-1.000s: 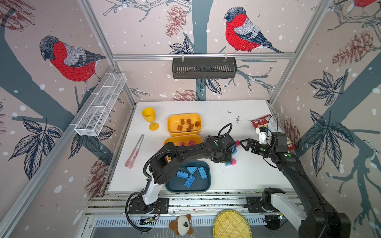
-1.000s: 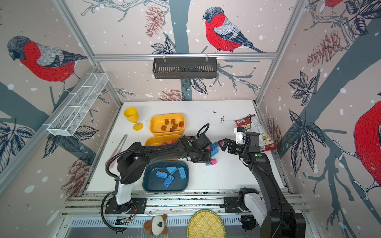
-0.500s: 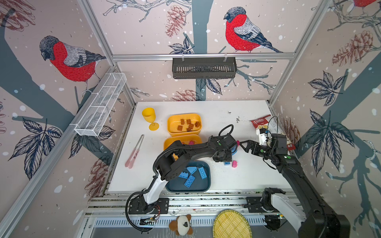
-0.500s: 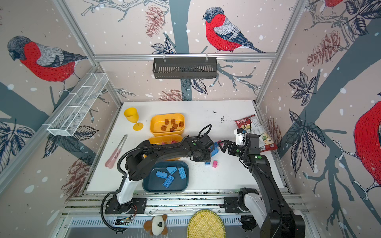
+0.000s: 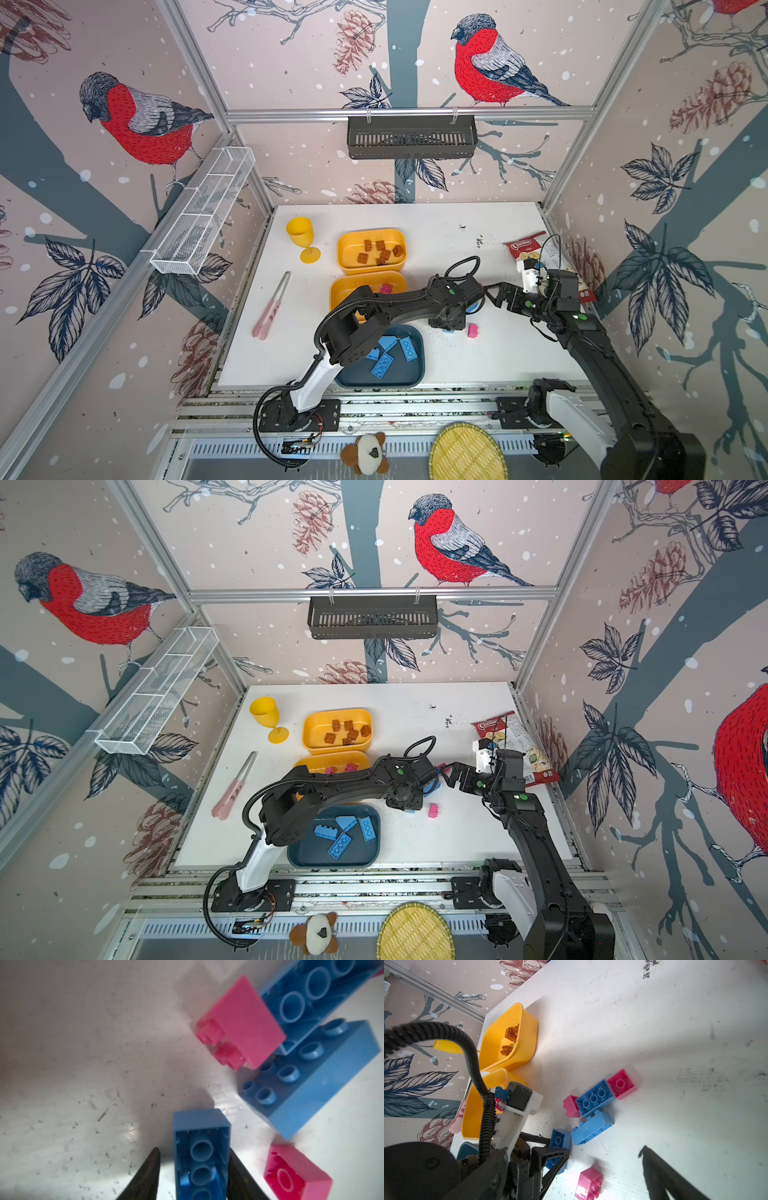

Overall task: Sort the legos into containers by color
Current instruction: Pick up the lego from the center of the table, then place the lego in the container.

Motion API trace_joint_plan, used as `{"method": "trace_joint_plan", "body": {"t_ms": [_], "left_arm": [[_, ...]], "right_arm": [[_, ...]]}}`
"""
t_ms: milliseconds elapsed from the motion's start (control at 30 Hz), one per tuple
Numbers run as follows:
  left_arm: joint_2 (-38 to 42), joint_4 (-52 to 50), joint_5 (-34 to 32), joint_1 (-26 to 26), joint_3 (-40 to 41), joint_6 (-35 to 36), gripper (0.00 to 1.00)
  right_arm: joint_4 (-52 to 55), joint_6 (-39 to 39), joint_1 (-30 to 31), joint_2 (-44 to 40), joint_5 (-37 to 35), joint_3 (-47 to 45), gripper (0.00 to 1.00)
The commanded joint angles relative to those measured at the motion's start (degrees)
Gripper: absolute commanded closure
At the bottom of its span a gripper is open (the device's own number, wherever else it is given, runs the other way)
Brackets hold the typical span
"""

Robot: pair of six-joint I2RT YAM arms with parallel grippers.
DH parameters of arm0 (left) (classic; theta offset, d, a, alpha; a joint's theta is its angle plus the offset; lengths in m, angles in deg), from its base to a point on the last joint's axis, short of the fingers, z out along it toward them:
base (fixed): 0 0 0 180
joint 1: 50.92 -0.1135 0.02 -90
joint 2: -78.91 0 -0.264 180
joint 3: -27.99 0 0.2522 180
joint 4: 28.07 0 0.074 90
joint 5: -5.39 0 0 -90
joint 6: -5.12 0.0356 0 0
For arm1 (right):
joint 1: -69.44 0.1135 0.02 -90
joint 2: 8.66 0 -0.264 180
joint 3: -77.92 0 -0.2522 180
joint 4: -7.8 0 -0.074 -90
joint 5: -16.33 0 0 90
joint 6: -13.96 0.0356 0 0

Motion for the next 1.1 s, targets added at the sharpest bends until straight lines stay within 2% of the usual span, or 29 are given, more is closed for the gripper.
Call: {"method": "trace_joint_plan", "body": {"t_ms": [0,133,267,300,500,600,833,933,1067], "left_arm": [[-1.3,-4.4,-3.7,0.4,-2.0,1.1,0.52],[-2.2,-4.5,-3.8,0.7,-3.2,2.0,0.59],[-2.1,-4.6,-3.7,0.7,-3.7,2.9,0.7],[-1.7,-5.0,-3.6,0.7,-4.1,3.5,0.75],[5.3,-8.7,-3.8,0.7,-4.5,7.4,0.77],[11.0,-11.8,-3.7,0.7,-2.2,9.4,0.77],[27.6,-16.7,0.1,0.0,12.7,9.4,0.77],[33.5,-15.3,3.9,-0.1,19.9,8.3,0.77],[37.6,-11.5,6.9,-0.1,28.0,7.0,0.74]], "right_arm": [[-1.4,0.1,0.0,-0.1,0.9,0.0,0.0],[-1.6,0.0,0.0,-0.2,1.0,-0.1,0.0],[-1.7,0.0,0.0,-0.1,1.2,-0.1,0.0],[-1.8,0.1,0.0,-0.1,1.2,0.0,0.0],[-2.7,0.5,0.0,0.3,2.1,0.2,0.0],[-3.0,0.6,0.0,0.9,2.7,0.5,0.0],[-4.2,0.8,0.3,2.0,4.8,0.8,0.0],[-4.5,1.0,1.0,2.6,5.1,1.0,0.0],[-4.3,1.0,2.3,3.1,4.2,1.4,0.0]]}}
